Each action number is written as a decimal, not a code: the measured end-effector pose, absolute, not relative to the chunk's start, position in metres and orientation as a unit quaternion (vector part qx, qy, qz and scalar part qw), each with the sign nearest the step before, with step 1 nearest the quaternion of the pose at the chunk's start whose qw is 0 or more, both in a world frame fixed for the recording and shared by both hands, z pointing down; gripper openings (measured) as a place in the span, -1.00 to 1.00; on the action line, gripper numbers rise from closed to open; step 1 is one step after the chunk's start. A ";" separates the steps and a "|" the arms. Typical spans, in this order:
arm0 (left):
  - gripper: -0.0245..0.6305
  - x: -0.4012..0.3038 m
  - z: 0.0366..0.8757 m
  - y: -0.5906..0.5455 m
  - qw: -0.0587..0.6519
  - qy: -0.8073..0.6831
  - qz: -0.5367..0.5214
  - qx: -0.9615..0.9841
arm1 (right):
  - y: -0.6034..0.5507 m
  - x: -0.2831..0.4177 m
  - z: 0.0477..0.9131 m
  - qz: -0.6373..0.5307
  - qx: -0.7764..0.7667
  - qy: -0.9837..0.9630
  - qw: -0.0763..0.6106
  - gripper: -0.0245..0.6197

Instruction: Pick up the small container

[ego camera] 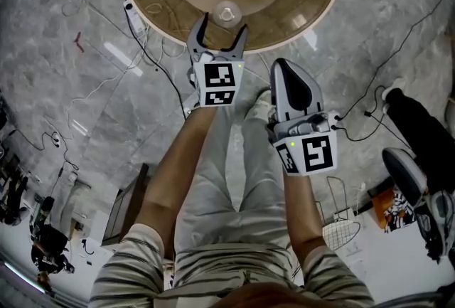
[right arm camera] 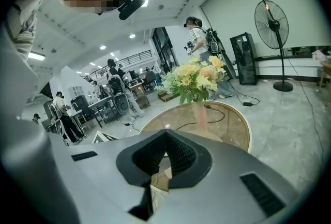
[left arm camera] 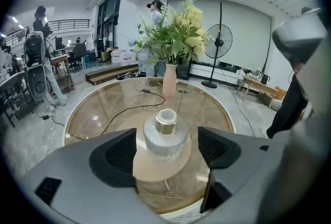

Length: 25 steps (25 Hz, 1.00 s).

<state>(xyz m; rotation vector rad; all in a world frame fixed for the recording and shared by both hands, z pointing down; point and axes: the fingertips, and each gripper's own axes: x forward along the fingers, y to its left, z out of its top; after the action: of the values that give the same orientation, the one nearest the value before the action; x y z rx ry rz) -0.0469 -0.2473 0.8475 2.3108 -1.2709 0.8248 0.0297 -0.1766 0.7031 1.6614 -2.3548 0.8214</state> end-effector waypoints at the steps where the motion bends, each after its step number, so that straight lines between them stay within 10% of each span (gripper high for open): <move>1: 0.17 -0.046 0.852 -0.249 0.186 -0.451 0.296 0.821 | -0.176 0.030 0.705 0.275 0.553 -0.783 0.073 -0.89; 25: 0.13 -0.030 0.899 -0.282 0.151 -0.469 0.310 0.813 | -0.169 0.049 0.719 0.286 0.560 -0.774 0.076 -0.89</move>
<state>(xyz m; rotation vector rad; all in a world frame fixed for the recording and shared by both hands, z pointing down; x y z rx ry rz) -0.0302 -0.2823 0.8988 2.3334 -1.3475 0.8902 0.0487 -0.1687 0.7186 1.6775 -2.3209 0.8560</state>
